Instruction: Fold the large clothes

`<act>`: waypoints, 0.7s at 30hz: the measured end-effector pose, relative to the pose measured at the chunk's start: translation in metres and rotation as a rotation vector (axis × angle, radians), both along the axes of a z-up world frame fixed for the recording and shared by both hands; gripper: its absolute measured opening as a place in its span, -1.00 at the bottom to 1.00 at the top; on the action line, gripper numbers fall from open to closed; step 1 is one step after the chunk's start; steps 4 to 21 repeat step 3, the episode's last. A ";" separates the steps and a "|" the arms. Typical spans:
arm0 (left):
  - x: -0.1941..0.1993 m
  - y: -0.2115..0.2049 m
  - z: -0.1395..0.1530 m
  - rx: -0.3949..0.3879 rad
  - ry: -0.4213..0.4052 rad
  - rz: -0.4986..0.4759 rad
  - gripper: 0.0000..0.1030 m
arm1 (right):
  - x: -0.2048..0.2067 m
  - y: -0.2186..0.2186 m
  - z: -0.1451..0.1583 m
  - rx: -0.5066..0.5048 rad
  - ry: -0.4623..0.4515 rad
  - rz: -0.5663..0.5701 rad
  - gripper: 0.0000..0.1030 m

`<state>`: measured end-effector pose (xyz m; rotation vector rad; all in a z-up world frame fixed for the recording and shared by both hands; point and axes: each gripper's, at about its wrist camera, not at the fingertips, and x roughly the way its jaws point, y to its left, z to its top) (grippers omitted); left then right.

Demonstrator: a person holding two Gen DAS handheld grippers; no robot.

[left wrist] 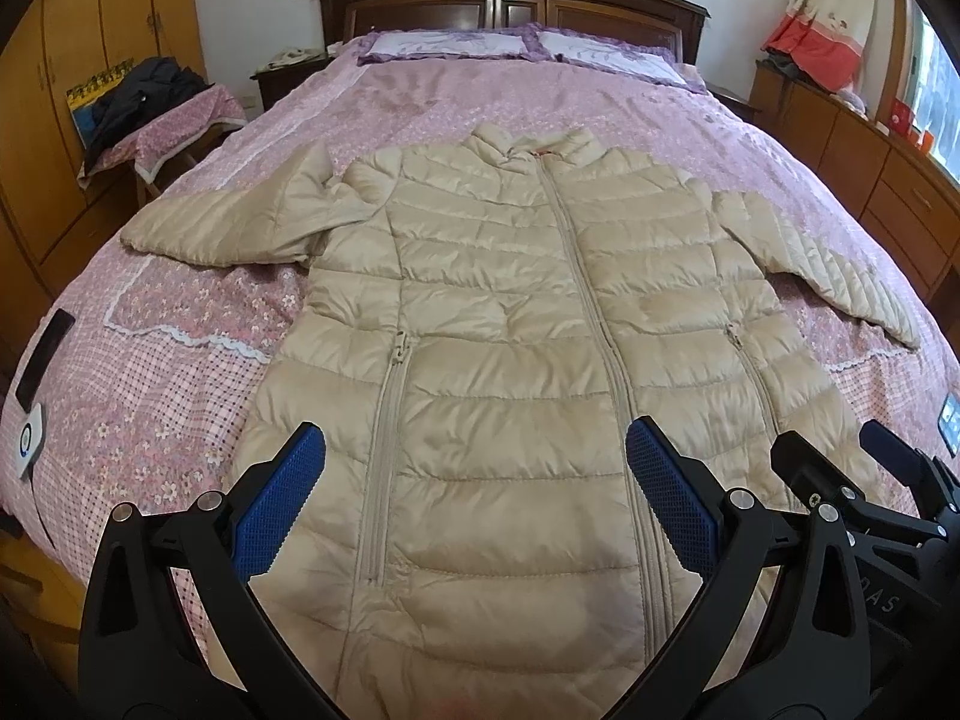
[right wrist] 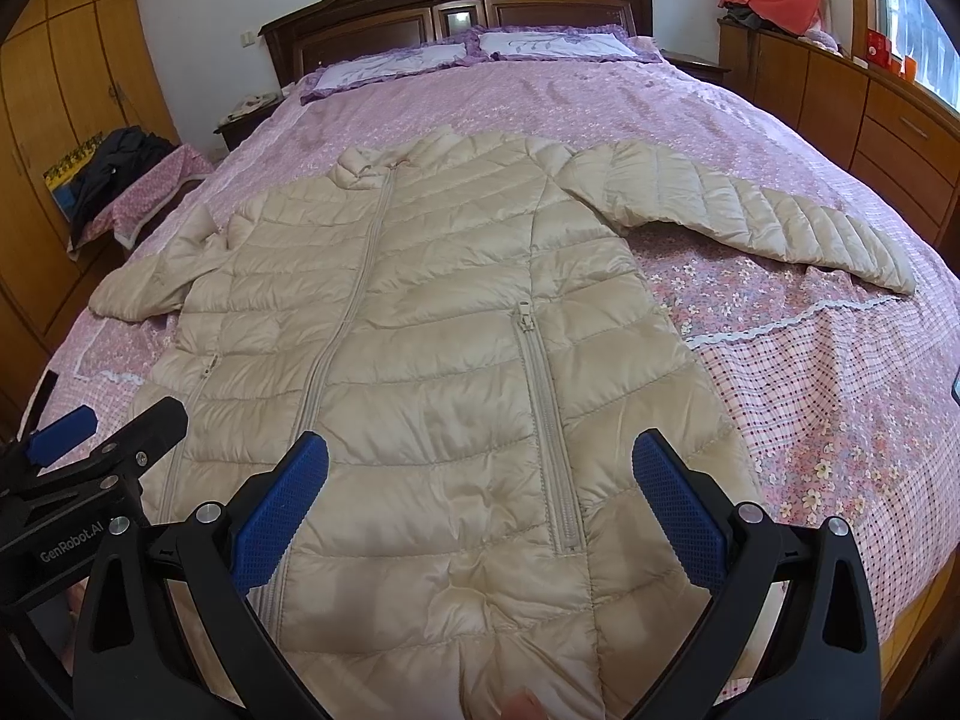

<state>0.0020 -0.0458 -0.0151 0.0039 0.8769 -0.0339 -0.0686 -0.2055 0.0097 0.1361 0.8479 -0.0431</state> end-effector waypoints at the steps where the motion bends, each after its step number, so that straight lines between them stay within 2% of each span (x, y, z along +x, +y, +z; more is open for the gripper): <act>1: 0.000 0.000 0.000 -0.003 0.001 0.000 0.94 | 0.000 0.000 0.000 -0.001 0.000 0.001 0.91; 21: -0.001 0.000 0.000 -0.001 0.001 0.000 0.94 | -0.001 0.000 0.001 -0.004 -0.002 0.001 0.91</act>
